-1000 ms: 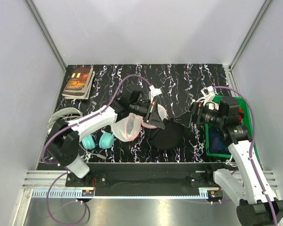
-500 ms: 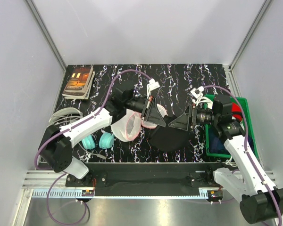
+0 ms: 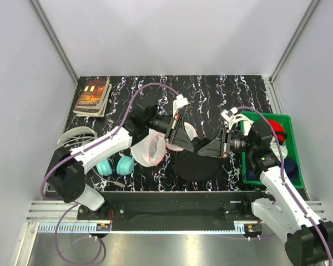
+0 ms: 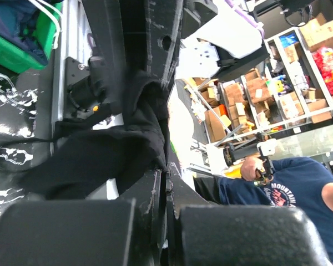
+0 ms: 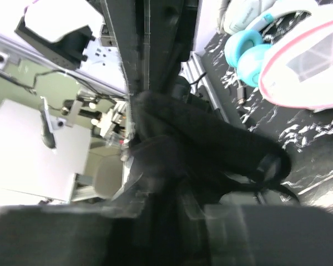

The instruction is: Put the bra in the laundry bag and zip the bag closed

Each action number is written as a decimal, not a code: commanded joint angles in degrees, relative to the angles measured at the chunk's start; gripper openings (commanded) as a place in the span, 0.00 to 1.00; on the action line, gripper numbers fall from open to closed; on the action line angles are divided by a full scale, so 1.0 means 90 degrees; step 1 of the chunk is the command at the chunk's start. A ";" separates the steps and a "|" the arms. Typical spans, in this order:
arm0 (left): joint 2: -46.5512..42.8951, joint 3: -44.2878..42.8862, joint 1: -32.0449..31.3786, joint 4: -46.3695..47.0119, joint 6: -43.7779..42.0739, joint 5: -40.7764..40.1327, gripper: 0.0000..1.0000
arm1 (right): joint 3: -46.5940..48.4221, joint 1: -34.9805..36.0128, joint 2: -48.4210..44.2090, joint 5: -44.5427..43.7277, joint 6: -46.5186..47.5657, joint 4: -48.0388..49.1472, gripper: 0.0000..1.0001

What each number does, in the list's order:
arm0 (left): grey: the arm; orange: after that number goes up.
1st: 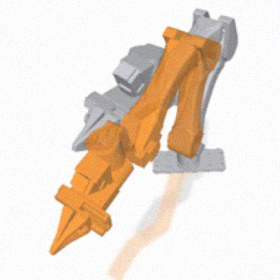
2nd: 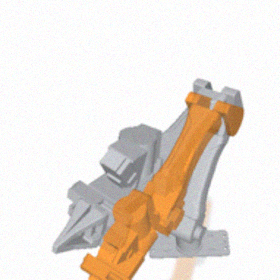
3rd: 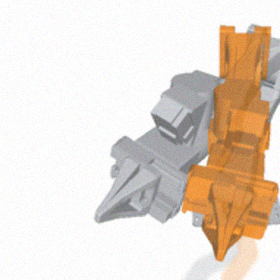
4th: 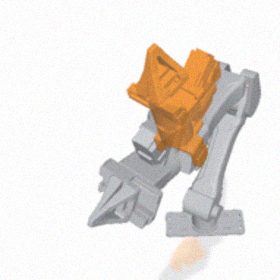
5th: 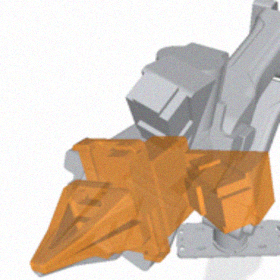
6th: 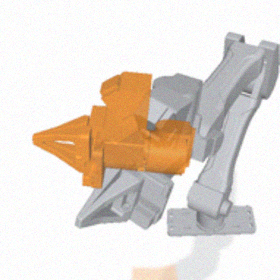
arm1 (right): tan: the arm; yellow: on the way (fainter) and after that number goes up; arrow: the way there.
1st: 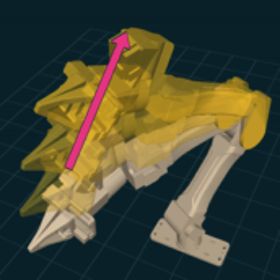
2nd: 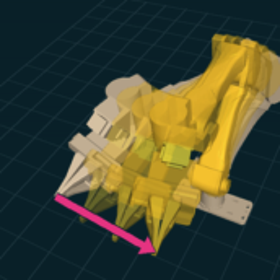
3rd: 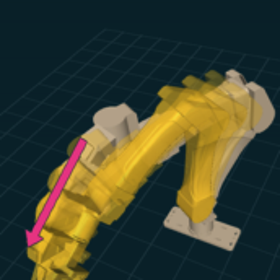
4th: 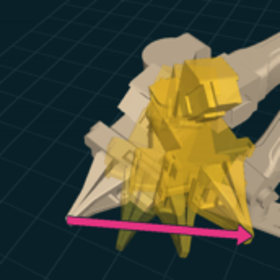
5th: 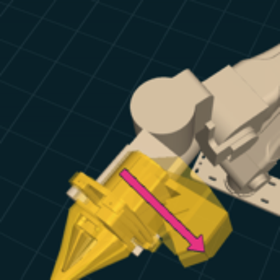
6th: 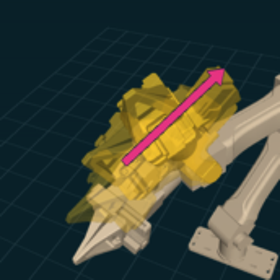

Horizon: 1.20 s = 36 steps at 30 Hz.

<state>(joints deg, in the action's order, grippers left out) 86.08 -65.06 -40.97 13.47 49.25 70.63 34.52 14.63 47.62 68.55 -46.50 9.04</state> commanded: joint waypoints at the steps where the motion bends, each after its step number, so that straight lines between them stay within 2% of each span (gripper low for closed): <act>1: -0.0121 -0.0496 0.0021 -0.0616 -0.0638 -0.0298 0.00 | 0.0022 0.0122 0.0110 0.0342 -0.0488 0.0588 0.03; 2: -0.0141 -0.0689 0.0021 -0.0928 -0.1064 -0.0434 0.10 | 0.0022 0.0132 0.0119 0.0313 -0.0507 0.0568 0.00; 3: -0.0170 -0.0817 0.0031 -0.1811 -0.1387 -0.0880 0.19 | 0.0022 0.0122 0.0100 0.0255 -0.0507 0.0539 0.00; 5: -0.0412 -0.1081 0.0118 -0.2597 -0.2196 -0.1497 0.43 | 0.0041 0.0122 0.0052 -0.0048 -0.0468 0.0305 0.00; 6: -0.0559 -0.1024 0.0177 -0.2775 -0.2288 -0.1955 0.57 | 0.0051 0.0122 0.0022 -0.0116 -0.0468 0.0237 0.00; 8: -0.1046 -0.0742 0.0362 -0.2728 -0.2454 -0.2251 0.65 | 0.0070 0.0122 -0.0046 -0.0195 -0.0575 0.0236 0.00; 9: -0.1185 -0.0663 0.0402 -0.2699 -0.2503 -0.2426 0.86 | 0.0070 0.0122 -0.0066 -0.0195 -0.0595 0.0226 0.00; 10: -0.1302 -0.0536 0.0412 -0.2689 -0.2610 -0.2428 0.95 | 0.0099 0.0122 -0.0095 -0.0137 -0.0614 0.0226 0.00; 12: -0.1411 -0.0467 0.0402 -0.2679 -0.2612 -0.2147 0.99 | 0.0158 0.0122 -0.0144 -0.0030 -0.0634 0.0226 0.00; 19: -0.1088 -0.0311 0.0265 -0.2621 -0.2251 -0.1940 0.99 | 0.0266 0.0141 -0.0115 0.0254 -0.0556 0.0090 0.00; 29: -0.0512 -0.0886 -0.0408 -0.2484 -0.2143 -0.1569 0.99 | 0.0402 0.0200 0.0002 0.0244 -0.0371 -0.0300 0.00; 36: -0.0278 -0.0964 -0.0594 -0.1937 -0.1714 -0.1266 0.98 | 0.0549 0.0346 0.0295 0.0205 -0.0020 -0.0662 0.06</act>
<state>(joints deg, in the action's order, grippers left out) 82.76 -70.74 -45.74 -9.10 31.40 56.03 36.38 16.40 49.04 69.69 -49.21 4.99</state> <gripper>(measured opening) 0.987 0.076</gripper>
